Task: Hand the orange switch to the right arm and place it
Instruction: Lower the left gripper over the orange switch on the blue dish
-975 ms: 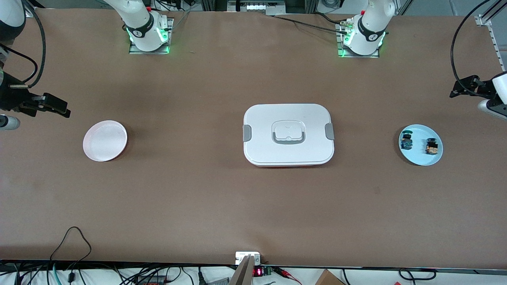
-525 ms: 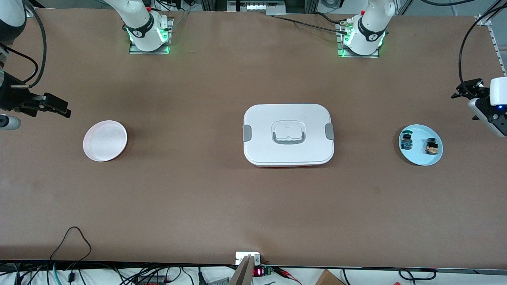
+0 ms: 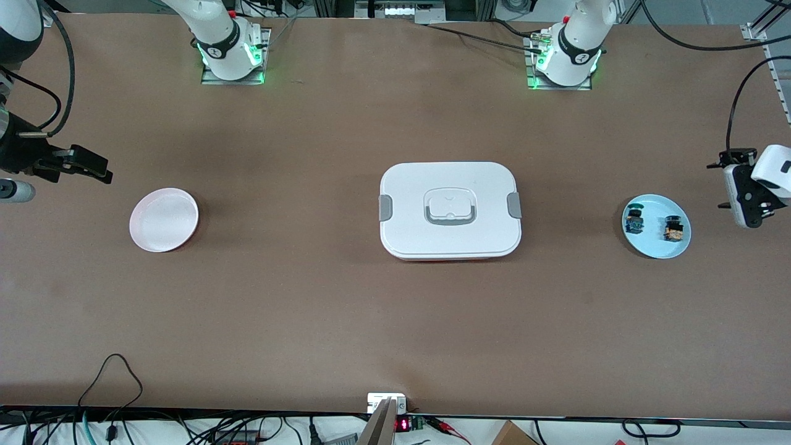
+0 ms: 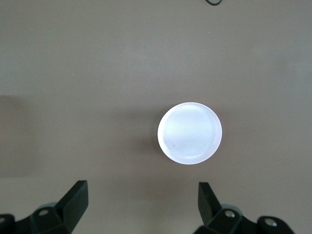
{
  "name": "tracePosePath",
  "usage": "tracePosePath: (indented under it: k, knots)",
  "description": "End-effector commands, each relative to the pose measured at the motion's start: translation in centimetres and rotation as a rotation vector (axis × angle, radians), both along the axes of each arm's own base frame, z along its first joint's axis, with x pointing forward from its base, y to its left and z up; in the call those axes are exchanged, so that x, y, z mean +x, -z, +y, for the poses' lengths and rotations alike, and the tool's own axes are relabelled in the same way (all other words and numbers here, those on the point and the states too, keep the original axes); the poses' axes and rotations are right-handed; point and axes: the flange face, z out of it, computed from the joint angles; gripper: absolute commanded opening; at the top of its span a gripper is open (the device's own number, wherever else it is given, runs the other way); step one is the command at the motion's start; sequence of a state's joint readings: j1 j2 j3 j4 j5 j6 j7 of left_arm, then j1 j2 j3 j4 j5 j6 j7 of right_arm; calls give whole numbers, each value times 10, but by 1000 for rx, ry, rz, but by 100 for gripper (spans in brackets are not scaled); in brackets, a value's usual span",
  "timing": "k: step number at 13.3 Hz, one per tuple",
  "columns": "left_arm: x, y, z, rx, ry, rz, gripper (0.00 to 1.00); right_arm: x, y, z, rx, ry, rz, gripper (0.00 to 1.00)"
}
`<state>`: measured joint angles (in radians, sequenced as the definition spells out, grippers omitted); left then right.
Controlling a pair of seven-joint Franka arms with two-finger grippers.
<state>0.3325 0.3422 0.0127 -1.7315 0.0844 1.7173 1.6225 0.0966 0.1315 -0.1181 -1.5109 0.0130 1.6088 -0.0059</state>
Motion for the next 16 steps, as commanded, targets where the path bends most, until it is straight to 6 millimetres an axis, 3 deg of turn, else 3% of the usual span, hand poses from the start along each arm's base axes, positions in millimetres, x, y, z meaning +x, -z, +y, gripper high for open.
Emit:
tracePosePath:
  k: [1, 5, 7, 16]
  knots:
    - [-5, 25, 5, -50, 194, -39, 100, -3, -7, 0, -8, 10, -3, 100]
    - [-17, 80, 35, -103, 295, -113, 100, -3, -7, 1, -8, 8, -1, 100]
    - [-16, 104, 40, -144, 360, -132, 100, -3, -7, 1, -8, 8, -3, 100]
    - [-18, 146, 36, -183, 429, -202, 100, -2, -6, 0, -5, 10, -3, 100]
